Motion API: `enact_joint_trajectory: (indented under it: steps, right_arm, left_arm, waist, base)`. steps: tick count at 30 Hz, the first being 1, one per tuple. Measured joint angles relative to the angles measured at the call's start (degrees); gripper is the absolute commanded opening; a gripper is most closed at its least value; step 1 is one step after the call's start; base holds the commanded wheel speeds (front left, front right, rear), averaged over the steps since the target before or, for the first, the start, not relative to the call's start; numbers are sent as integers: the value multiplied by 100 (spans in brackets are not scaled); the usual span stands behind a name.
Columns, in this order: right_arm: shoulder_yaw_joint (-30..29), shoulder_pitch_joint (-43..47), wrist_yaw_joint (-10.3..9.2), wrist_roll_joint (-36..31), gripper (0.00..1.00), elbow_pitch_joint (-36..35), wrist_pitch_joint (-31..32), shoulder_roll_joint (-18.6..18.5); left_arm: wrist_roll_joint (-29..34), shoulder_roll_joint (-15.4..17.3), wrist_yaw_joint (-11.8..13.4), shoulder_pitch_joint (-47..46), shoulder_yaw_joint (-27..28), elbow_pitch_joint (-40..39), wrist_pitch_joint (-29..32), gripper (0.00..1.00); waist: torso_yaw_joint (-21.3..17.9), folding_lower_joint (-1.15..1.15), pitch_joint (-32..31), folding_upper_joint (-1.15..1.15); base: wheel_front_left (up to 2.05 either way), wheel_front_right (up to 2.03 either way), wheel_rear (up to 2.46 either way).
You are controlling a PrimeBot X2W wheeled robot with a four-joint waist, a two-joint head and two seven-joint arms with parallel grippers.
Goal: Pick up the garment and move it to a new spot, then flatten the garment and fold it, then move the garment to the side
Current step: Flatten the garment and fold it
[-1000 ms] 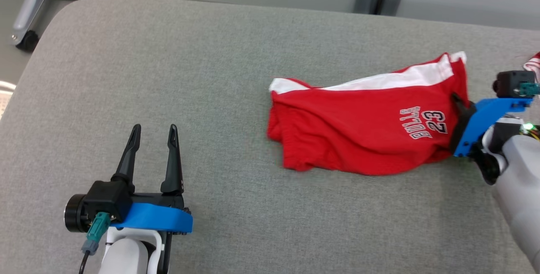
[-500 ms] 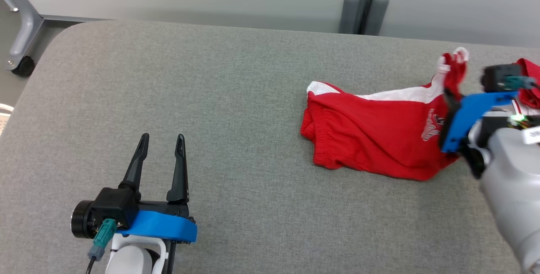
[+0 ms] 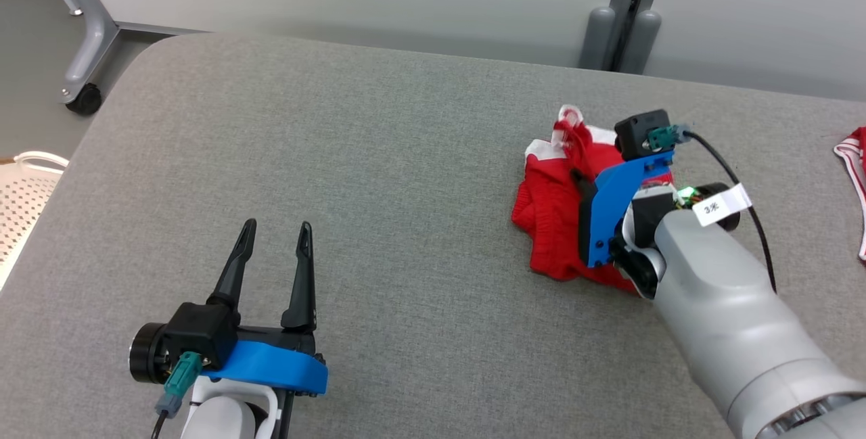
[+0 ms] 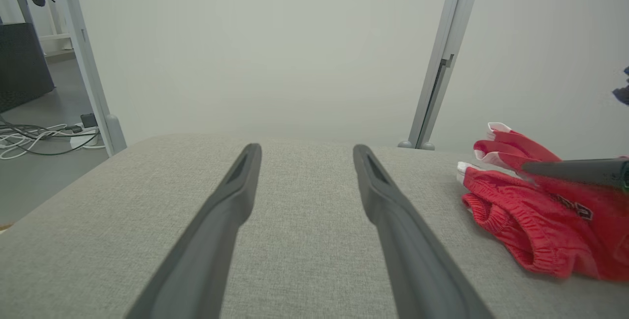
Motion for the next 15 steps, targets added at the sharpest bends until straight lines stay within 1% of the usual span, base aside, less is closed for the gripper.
enact_joint_trajectory:
  steps: [1,2,3,6,9,11,12,15]
  right_arm:
    - [18,43,0,-3,0,-9,44,12]
    - [63,107,0,19,40,-60,88,20]
    - [143,216,-1,123,100,-226,164,15]
    - [392,538,0,546,100,-828,382,29]
    - [526,909,0,1522,100,-1788,576,32]
    - [534,1049,-1,2022,100,-2370,553,40]
    - [494,1067,0,2123,100,-2591,493,49]
    - [277,1126,0,2109,100,-3085,307,-5]
  left_arm:
    - [-7,1,0,1,-7,7,0,100]
    - [-15,2,1,1,-14,12,0,100]
    - [-27,1,1,2,-21,23,0,100]
    - [-38,1,4,15,-25,40,0,100]
    - [-38,1,10,33,-5,67,0,100]
    - [-37,0,20,80,27,64,0,100]
    - [-37,1,23,113,56,65,0,100]
    - [-23,0,33,178,123,62,0,100]
  waist:
    - [21,0,-1,0]
    - [40,0,-7,0]
    - [61,0,-15,0]
    - [79,0,-37,0]
    - [52,1,-76,0]
    - [5,0,-109,0]
    - [-24,0,-128,0]
    - [-123,0,-210,0]
  base:
    - [0,0,0]
    - [0,0,0]
    - [0,0,0]
    - [0,0,0]
    - [0,0,0]
    - [0,0,0]
    - [0,0,0]
    - [0,0,0]
